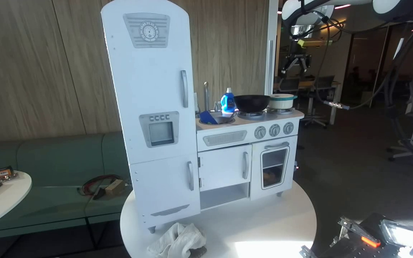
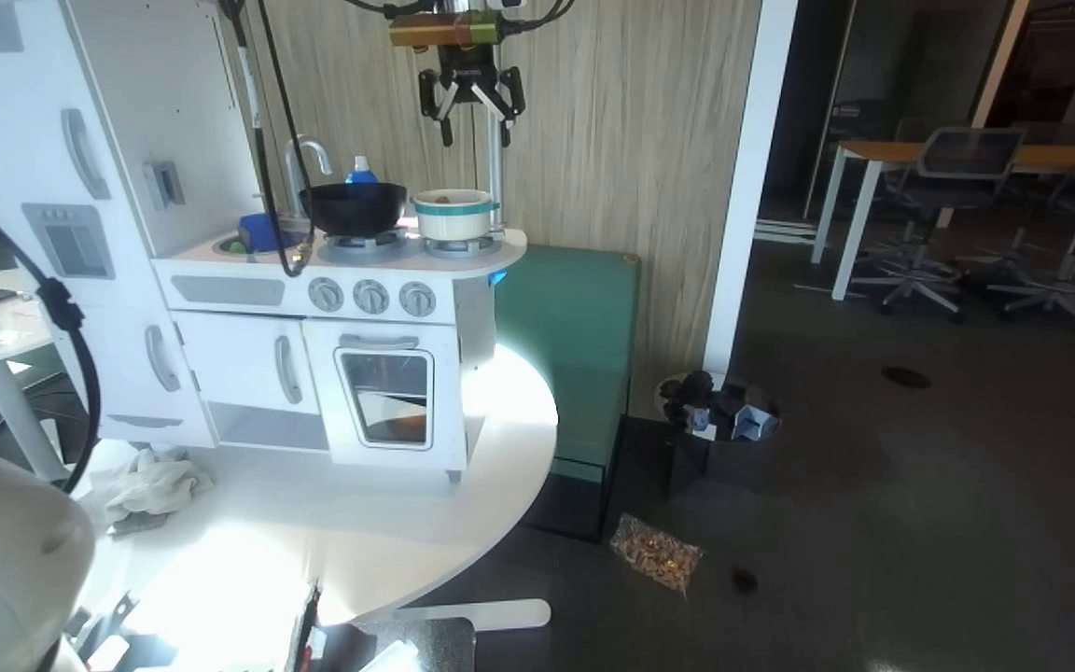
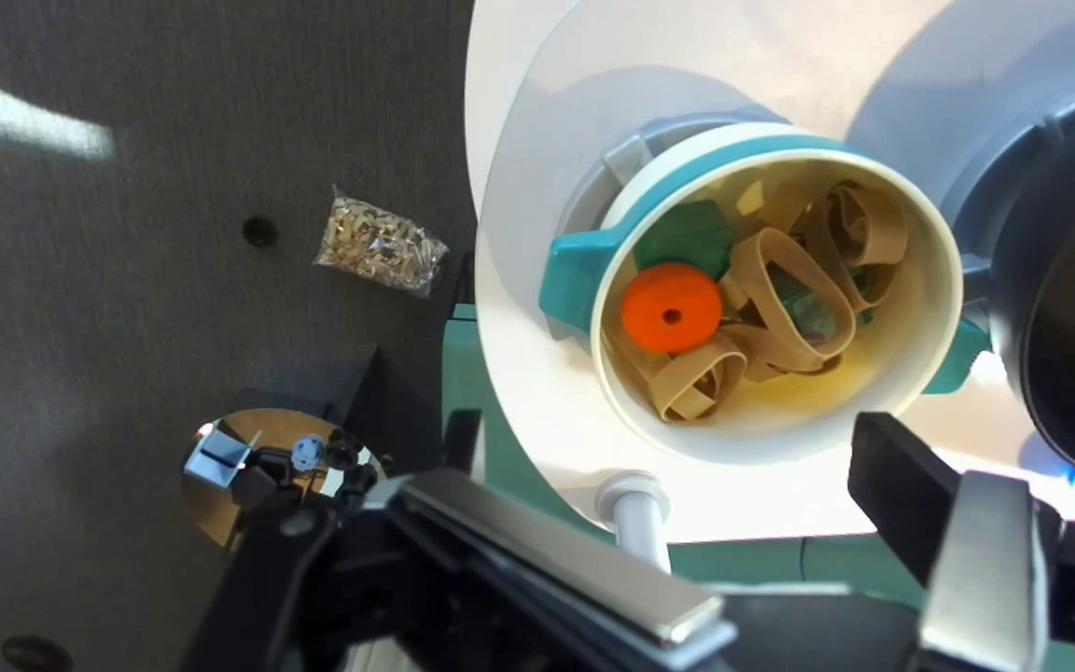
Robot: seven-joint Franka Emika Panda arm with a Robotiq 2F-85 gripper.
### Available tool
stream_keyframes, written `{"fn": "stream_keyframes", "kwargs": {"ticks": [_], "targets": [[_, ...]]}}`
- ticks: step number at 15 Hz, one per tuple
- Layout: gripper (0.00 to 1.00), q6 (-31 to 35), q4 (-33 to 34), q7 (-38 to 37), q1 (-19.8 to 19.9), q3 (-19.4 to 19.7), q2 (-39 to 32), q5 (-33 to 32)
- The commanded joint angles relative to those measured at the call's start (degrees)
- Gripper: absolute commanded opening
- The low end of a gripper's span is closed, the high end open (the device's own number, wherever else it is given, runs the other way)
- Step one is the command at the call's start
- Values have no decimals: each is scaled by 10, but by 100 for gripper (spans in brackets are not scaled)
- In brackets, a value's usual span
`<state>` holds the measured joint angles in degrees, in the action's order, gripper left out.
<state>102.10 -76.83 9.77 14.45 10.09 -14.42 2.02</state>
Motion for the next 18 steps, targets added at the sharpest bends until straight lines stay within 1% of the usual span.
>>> {"fn": "stream_keyframes", "kwargs": {"ticks": [1, 2, 3, 4, 6, 9, 10, 11, 14, 17, 18], "targets": [[100, -68, 102, 20, 21, -5, -54, 50], [100, -73, 115, 16, 24, -5, -61, 53], [100, -66, 124, 2, 20, -2, -67, 39], [100, -46, 67, 7, 14, 0, -38, 36], [100, -48, 85, 6, 17, 0, -50, 36], [100, -50, 94, 6, 17, 0, -57, 36], [100, -80, 45, -47, -24, -11, 1, 14], [100, -84, 42, -59, -31, -14, 4, 9], [100, -128, 38, -105, -57, -26, 19, 14], [100, -137, 26, -165, -84, -33, 40, 9], [100, -134, 49, -134, -76, -31, 13, 16]]}}
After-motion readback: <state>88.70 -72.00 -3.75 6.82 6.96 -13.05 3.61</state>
